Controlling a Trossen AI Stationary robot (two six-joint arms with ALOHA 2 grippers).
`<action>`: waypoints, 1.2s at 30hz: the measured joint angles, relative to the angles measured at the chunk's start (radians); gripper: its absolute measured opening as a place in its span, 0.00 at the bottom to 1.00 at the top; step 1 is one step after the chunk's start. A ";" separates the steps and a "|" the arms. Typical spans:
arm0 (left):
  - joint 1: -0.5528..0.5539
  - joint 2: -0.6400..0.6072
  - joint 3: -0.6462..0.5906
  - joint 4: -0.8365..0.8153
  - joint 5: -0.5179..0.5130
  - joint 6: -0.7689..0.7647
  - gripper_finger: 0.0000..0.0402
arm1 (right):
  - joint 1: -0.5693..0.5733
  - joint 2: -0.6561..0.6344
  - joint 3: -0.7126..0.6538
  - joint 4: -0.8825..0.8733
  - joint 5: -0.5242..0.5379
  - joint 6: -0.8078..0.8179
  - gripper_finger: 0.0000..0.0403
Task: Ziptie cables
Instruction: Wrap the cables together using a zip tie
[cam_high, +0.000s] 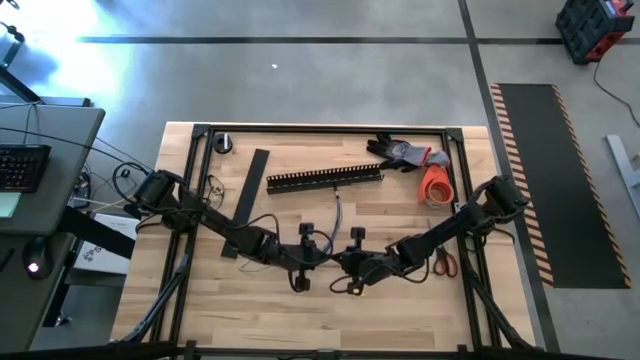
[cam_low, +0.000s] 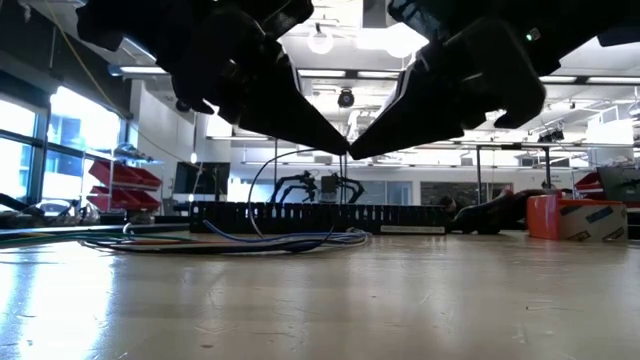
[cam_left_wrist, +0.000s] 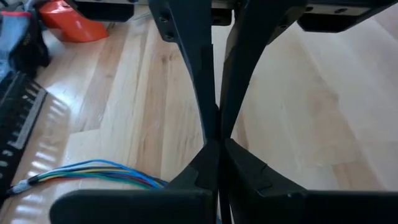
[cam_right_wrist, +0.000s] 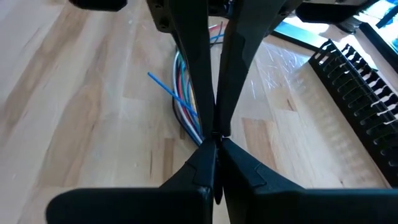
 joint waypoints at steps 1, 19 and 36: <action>-0.002 0.000 0.000 -0.006 -0.007 -0.003 0.00 | 0.000 0.000 0.000 0.000 0.001 0.004 0.00; -0.026 -0.002 -0.001 0.022 -0.032 0.009 0.02 | 0.061 -0.016 0.000 -0.098 0.087 0.107 0.00; 0.021 0.029 0.000 0.103 0.060 0.056 0.30 | 0.052 -0.016 0.000 -0.045 0.082 0.062 0.00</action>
